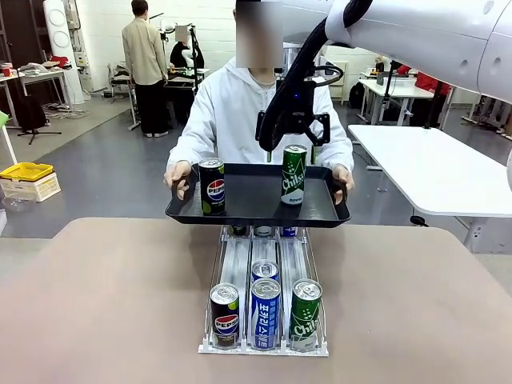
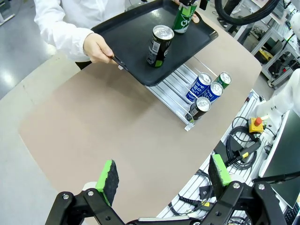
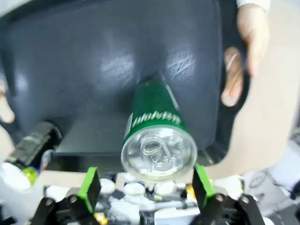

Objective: Retrieve and hand over the desired beverage to the person.
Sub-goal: Place the picked can on the Handle tray extended by the person.

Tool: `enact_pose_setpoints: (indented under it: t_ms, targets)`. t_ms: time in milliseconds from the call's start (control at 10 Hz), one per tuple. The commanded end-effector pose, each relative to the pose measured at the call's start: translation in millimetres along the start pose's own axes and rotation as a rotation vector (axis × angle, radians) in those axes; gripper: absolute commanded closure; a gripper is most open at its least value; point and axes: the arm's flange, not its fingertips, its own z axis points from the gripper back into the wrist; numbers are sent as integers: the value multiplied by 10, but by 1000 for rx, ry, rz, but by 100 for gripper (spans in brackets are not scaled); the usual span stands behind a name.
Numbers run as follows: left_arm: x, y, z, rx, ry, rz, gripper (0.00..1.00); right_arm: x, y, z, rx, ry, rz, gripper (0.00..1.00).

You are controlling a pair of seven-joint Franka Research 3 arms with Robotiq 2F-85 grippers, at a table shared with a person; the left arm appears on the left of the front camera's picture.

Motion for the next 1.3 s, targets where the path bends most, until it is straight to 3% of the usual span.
enact_pose_setpoints:
  t_ms: [0,300,600,700,800,1200]
  targets:
    - [-2,2,7,-7,-5,-3,0,-258,54,229,20,24,62,0]
    - [-2,2,7,-7,-5,-3,0,-1154,-84,475,-18,57,49,0]
    - [-2,2,7,-7,-5,-3,0,-1804,-640,489,-35,9,-15,0]
    - [-2,2,7,-7,-5,-3,0,-2008,-821,400,-67,17,52,0]
    - [-2,2,7,-7,-5,-3,0,-2127,-951,281,-109,48,154,0]
    - [-2,2,7,-7,-5,-3,0,-2337,-1390,9,-67,35,191,0]
